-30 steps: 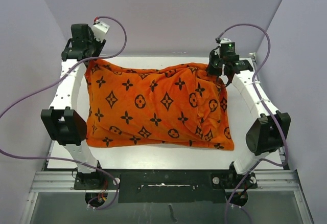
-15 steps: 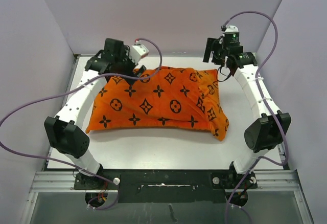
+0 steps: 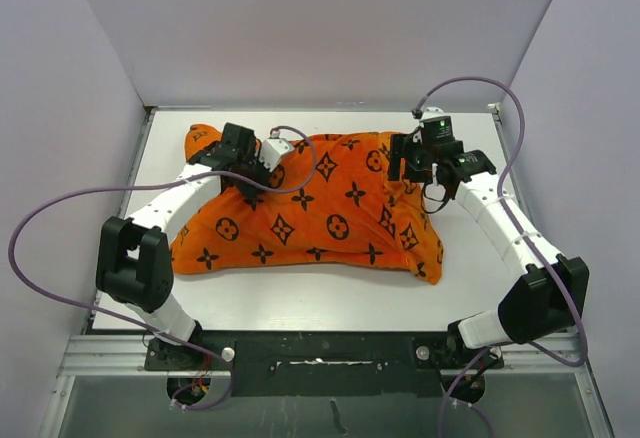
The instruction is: Remove the pillowcase from the pillow
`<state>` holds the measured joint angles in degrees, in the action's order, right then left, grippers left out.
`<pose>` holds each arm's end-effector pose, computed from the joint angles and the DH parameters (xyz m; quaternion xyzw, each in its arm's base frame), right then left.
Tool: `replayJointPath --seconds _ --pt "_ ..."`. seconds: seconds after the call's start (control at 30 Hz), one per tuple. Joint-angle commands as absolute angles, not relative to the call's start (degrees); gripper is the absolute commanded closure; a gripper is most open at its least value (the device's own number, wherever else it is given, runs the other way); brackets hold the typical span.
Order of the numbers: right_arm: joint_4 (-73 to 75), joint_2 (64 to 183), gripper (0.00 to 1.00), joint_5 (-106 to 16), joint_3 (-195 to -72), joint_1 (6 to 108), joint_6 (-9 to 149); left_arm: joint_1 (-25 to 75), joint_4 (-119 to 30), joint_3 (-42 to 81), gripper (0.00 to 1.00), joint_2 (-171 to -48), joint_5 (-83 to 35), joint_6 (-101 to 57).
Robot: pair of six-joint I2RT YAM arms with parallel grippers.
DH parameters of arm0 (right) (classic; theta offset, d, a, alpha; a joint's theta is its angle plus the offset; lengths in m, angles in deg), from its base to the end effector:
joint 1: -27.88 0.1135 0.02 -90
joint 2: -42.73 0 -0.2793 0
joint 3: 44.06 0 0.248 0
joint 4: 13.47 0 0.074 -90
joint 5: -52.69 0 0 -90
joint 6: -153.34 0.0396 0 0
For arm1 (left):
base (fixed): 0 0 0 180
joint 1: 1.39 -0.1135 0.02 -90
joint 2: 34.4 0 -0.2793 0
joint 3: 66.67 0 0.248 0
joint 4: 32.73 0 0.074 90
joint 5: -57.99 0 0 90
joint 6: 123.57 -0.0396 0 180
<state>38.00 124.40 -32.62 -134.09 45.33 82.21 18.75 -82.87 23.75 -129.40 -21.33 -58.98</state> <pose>0.2945 0.0892 0.3484 0.0276 0.9164 0.0882 0.3894 0.3324 -0.1297 0.2798 0.3933 0.8639 -0.0747 0.3055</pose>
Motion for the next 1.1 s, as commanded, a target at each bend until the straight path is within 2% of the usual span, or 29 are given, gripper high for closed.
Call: replayJointPath --seconds 0.0,0.33,0.67,0.77,0.9,0.93,1.03,1.07 --pt "32.85 122.29 0.24 -35.75 -131.81 44.41 82.96 17.14 -77.89 14.91 1.0 -123.66 -26.13 -60.57" --pt "25.82 125.94 0.23 -45.25 -131.21 43.43 83.84 11.18 -75.92 4.37 1.0 -118.24 -26.87 -64.19" --pt "19.17 131.15 0.24 -47.44 -130.44 48.7 87.28 12.41 -80.07 9.22 1.0 -118.9 -27.52 -63.99" --pt "18.11 131.94 0.3 -47.68 -128.52 49.06 88.05 13.05 -80.9 10.39 1.0 -118.33 -28.02 -64.76" --pt "18.41 131.45 0.49 -45.5 -125.09 47.19 86.88 13.56 -82.36 14.04 1.0 -117.98 -28.69 -66.35" --pt "18.45 131.05 0.54 -45.36 -124.32 46.45 86.63 13.84 -83.34 15.76 0.91 -118.03 -28.44 -66.51" --pt "18.53 129.62 0.72 -44.93 -122.44 44.96 85.69 16.1 -88.51 24.16 0.47 -118.91 -25.69 -64.91" --pt "18.35 129.12 0.77 -44.9 -121.95 44.78 85.26 17.55 -90.02 27.41 0.39 -119.52 -24.92 -64.05"
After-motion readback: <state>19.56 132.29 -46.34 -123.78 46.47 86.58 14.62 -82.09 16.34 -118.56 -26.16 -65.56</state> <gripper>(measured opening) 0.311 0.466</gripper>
